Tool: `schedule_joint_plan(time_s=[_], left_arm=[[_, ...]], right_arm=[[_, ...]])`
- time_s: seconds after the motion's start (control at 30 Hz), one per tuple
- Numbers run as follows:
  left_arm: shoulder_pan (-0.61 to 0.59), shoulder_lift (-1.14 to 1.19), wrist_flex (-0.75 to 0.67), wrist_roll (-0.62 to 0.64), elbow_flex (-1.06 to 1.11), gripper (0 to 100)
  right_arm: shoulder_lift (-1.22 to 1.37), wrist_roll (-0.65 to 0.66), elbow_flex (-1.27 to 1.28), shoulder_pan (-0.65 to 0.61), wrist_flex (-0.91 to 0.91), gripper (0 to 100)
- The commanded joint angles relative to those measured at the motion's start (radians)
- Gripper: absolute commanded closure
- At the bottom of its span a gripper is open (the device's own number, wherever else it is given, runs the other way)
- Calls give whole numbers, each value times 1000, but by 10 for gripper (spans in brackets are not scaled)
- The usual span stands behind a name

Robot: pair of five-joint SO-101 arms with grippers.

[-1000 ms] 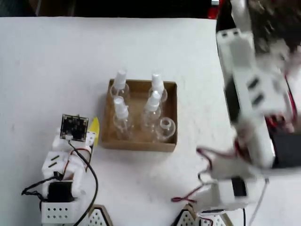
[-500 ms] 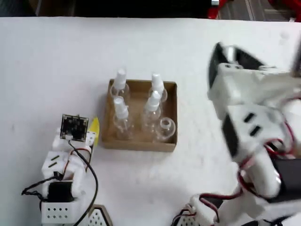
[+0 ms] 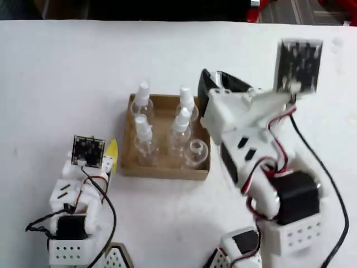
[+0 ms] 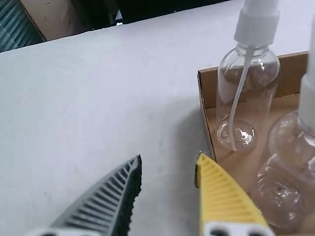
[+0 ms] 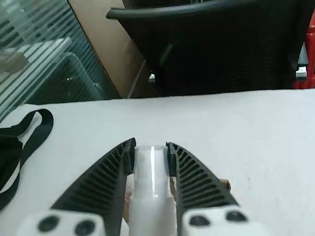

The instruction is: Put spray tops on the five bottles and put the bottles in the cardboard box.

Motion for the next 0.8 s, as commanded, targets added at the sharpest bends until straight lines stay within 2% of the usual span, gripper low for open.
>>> schedule_joint_plan(time_s=[0.0,0.1,0.2,0.4,0.77], left_arm=[[10,-5,-3,-11,2,835],[10,-5,-3,-11,2,835],[10,-5,-3,-11,2,835],[10,-5,-6,-11,2,835],[10,-5,-9,-11,2,835]], right_arm=[[-260,-12,382,2,-449,983],[-380,-11,585,1,-688,984],[-417,-5,730,1,-834,984],[-390,-11,878,1,-1121,984],[-469,-12,1103,-76,-1356,984]])
